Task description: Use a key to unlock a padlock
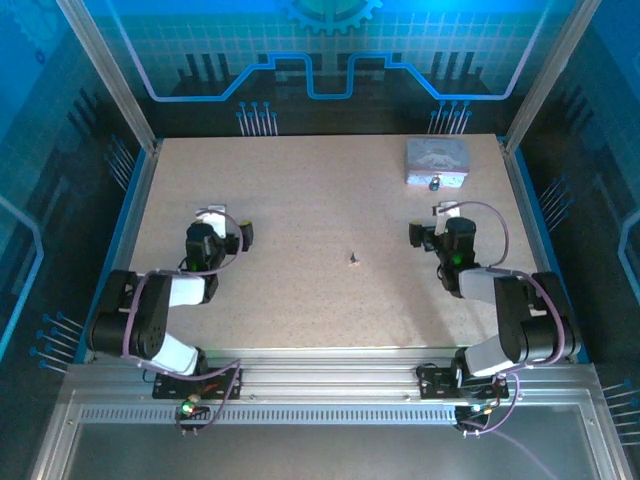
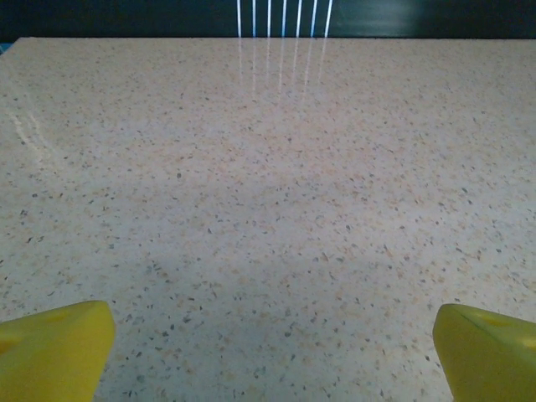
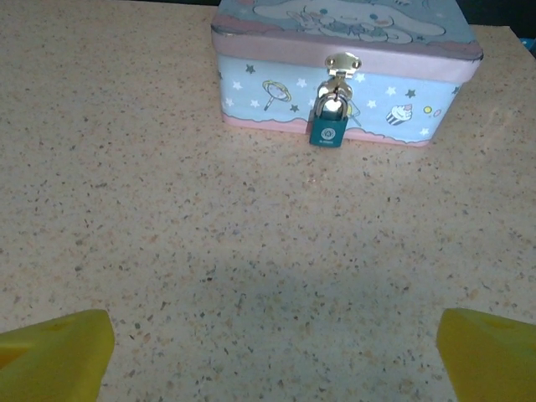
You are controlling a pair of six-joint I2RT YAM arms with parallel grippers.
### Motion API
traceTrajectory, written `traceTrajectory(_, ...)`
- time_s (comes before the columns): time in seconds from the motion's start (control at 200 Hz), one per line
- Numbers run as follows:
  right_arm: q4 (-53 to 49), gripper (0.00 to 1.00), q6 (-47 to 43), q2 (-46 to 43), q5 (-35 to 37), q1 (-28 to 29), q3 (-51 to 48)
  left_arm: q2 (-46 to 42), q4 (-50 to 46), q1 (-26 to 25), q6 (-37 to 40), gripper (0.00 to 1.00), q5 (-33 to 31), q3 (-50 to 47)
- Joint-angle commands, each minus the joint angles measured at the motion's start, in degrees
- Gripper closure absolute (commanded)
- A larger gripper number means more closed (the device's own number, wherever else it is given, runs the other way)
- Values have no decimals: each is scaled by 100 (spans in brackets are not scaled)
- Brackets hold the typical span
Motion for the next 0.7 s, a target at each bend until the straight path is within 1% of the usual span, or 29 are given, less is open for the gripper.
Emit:
traceTrajectory(0.0,-1611,0,361,-524,-58,-110,735,-570,-1541,-26,-186,1,39,668)
traceTrajectory(0.05,-2091,0,556,-634,-56,-121,915,-737,-1960,-69,-365,1,28,860)
traceTrajectory(0.18,-3419,0,987,-631,121,-138,1656,-1069,-2510,-366,-895,2,89,1245)
traceTrajectory(0.235,-4097,0,1176,-450,172,-171,2144,-1079,-2847,-576,-1040,3,98,1528)
traceTrajectory(0.3,-4927,0,1384,-86,24,-286,3012,-957,-3310,-869,-1216,4,68,1946)
traceTrajectory(0.39,-5991,0,1544,746,-553,-506,4282,-542,-3829,-1313,-1563,5,92,2635)
traceTrajectory(0.485,-6868,0,1654,1730,-816,-666,5621,88,-4082,-1766,-2031,7,373,3311)
traceTrajectory(0.625,-7529,0,1816,2816,-941,-843,7055,1228,-4112,-2363,-2540,9,492,4439)
traceTrajectory(0.665,-7590,0,1861,3027,-975,-904,7319,1596,-4171,-2461,-2735,10,550,4844)
traceTrajectory(0.695,-7625,0,1902,3190,-1015,-957,7534,1920,-4215,-2525,-2878,14,669,5181)
